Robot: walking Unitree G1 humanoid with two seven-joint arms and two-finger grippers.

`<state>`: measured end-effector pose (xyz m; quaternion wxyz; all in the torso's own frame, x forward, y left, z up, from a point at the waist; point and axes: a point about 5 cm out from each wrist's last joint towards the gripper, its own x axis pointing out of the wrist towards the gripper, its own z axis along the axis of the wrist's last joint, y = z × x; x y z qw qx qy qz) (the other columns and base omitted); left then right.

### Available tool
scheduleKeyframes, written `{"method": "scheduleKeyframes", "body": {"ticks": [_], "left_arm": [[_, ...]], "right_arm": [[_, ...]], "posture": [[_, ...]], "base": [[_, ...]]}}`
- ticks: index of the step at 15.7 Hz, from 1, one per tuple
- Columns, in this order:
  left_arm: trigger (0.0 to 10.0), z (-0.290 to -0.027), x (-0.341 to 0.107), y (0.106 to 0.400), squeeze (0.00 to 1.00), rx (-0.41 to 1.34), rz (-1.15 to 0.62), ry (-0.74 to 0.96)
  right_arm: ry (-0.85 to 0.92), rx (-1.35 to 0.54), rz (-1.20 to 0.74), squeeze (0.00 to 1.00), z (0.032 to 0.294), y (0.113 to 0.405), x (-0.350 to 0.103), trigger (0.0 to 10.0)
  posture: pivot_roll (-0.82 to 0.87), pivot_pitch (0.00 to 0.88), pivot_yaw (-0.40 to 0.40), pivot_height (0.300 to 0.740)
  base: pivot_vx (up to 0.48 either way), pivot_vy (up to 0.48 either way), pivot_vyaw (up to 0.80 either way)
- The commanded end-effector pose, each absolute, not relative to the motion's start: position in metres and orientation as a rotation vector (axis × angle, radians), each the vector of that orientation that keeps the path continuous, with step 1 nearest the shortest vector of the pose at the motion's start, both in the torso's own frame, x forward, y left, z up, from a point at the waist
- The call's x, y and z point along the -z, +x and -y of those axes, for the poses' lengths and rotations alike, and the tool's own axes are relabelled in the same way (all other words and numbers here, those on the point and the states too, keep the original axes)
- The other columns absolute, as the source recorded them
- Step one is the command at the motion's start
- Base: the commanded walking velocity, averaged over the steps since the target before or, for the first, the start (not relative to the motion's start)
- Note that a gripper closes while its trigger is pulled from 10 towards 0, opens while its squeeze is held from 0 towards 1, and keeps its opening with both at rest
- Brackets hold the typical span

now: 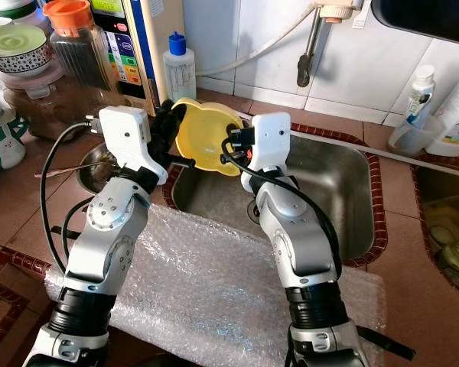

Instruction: Kitchen organization

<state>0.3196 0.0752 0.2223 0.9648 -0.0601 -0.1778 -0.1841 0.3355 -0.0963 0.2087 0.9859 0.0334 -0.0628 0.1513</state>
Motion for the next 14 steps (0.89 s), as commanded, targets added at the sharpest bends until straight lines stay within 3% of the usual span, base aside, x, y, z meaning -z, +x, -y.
{"method": "scheduleKeyframes", "body": {"ticks": [1, 7, 10, 14], "left_arm": [[10.0, -0.074, -0.224, 0.315, 1.00, 0.407, 0.372, -0.148], [10.0, -0.064, -0.217, 0.308, 1.00, 0.501, 0.330, -0.177], [10.0, -0.059, -0.202, 0.300, 1.00, 0.586, 0.248, -0.152], [10.0, -0.061, -0.188, 0.292, 1.00, 0.625, 0.108, -0.222]], "right_arm": [[0.065, -0.175, 0.102, 0.00, 0.120, 0.342, -0.206, 0.0], [0.018, -0.043, 0.082, 0.00, 0.137, 0.351, -0.198, 0.0], [-0.101, 0.072, 0.063, 0.00, 0.156, 0.369, -0.184, 0.0], [-0.308, 0.067, 0.087, 0.00, 0.167, 0.381, -0.173, 0.0]], "posture": [[-0.01, 0.107, 0.012, 0.740], [0.00, 0.111, 0.013, 0.740], [0.01, 0.114, 0.019, 0.740], [0.03, 0.124, 0.018, 0.740]], "base": [[0.000, 0.000, 0.00], [0.000, 0.000, 0.00], [0.000, 0.000, 0.00], [0.000, 0.000, 0.00]]}}
